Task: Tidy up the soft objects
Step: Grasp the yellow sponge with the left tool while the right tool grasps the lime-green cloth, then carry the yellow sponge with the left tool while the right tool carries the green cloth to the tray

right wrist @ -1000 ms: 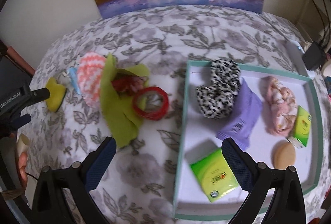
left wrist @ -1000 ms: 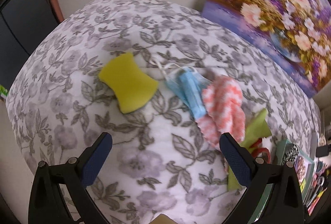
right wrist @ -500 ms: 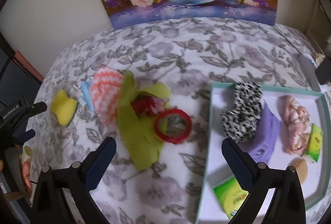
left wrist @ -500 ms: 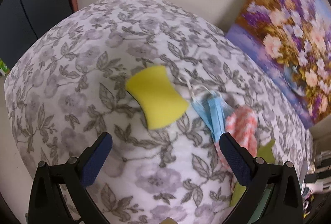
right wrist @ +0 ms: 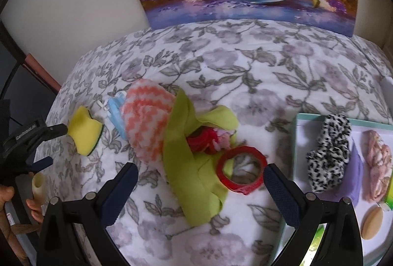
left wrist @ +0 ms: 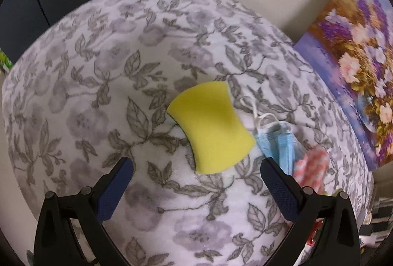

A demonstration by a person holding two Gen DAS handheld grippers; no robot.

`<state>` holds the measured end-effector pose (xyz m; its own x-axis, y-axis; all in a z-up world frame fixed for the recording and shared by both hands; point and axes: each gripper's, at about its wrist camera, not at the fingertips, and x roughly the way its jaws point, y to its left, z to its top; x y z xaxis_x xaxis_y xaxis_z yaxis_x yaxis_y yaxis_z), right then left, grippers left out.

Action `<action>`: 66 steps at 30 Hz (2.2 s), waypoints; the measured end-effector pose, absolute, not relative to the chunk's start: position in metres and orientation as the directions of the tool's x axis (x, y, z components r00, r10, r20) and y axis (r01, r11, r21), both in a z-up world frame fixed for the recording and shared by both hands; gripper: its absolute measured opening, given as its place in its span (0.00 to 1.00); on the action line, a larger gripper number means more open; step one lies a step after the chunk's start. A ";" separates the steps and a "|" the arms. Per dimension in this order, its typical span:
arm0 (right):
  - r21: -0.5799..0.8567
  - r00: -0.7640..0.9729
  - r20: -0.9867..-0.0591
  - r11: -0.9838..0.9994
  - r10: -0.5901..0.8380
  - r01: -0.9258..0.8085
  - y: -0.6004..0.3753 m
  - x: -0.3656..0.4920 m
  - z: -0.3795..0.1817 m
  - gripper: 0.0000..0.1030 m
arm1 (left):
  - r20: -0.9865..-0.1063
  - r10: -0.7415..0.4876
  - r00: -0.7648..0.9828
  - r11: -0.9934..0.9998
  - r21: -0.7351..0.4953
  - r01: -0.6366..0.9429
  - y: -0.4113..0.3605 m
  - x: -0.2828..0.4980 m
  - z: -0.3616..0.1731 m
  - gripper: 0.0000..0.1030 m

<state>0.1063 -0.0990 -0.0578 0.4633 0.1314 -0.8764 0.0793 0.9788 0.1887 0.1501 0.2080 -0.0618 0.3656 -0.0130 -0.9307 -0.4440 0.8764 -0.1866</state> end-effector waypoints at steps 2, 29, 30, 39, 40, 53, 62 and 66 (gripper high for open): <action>0.186 0.458 -0.879 0.980 0.133 0.073 -0.096 0.109 -0.061 0.98 | -0.935 -0.029 0.354 0.863 -0.202 -0.462 0.212 0.152 -0.070 1.00; 0.196 0.354 -0.915 0.980 0.192 -0.024 -0.067 0.120 -0.092 0.37 | -0.954 0.045 0.297 0.962 -0.040 -0.272 0.168 0.182 -0.119 0.61; 0.188 0.346 -0.920 0.982 0.186 -0.028 -0.066 0.120 -0.095 0.37 | -0.954 0.042 0.297 0.962 -0.042 -0.271 0.168 0.179 -0.120 0.59; 0.182 0.325 -0.929 0.983 0.175 -0.010 -0.070 0.120 -0.100 0.17 | -0.945 0.030 0.325 0.959 -0.064 -0.276 0.171 0.177 -0.120 0.51; 0.184 0.324 -0.930 0.983 0.176 -0.004 -0.072 0.120 -0.100 0.14 | -0.945 0.025 0.326 0.957 -0.071 -0.280 0.172 0.177 -0.119 0.50; 0.265 0.406 -0.882 0.964 0.237 0.013 -0.090 0.105 -0.064 0.03 | -0.920 -0.002 0.392 0.958 -0.115 -0.264 0.174 0.165 -0.078 0.50; 0.342 0.523 -0.802 0.940 0.287 0.009 -0.104 0.085 -0.012 0.03 | -0.875 0.025 0.484 0.964 -0.107 -0.243 0.166 0.147 -0.026 0.50; 0.344 0.576 -0.770 0.939 0.276 0.010 -0.111 0.072 0.010 0.03 | -0.846 0.031 0.532 0.970 -0.103 -0.220 0.155 0.136 -0.001 0.50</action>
